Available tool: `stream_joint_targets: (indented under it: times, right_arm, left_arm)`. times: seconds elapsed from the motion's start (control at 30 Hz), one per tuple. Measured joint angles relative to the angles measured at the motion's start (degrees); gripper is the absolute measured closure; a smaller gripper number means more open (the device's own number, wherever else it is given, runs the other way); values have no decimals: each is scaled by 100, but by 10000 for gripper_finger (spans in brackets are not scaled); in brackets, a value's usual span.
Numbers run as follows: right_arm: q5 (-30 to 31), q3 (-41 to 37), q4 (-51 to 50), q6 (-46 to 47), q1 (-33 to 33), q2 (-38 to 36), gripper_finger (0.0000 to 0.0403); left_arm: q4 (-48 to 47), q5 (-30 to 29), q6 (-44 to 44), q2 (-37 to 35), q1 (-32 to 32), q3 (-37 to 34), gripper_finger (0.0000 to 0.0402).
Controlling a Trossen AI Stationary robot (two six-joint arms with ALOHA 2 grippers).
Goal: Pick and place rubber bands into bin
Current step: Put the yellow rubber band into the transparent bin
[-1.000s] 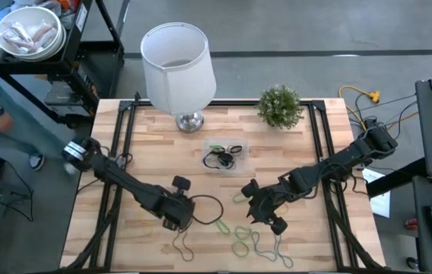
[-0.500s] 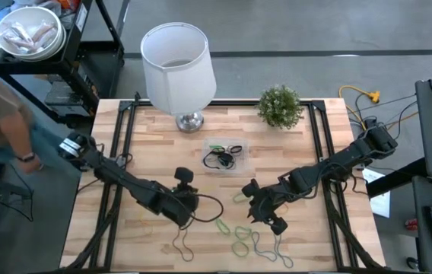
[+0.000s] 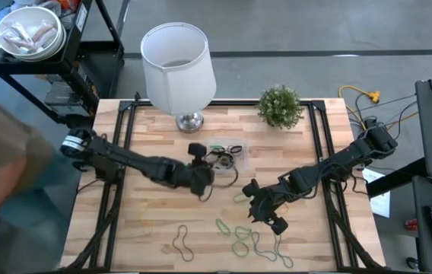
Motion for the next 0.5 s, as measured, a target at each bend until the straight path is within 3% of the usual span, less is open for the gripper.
stream_joint_targets:
  times: [0.13, 0.5]
  right_arm:
    - [-4, 0, -2, 0, 0, 0, 323]
    - [-4, 0, -22, -1, 0, 0, 330]
  left_arm:
    - [263, 213, 171, 11, 554, -2, 401]
    - [730, 1898, 136, 22, 1483, -80, 402]
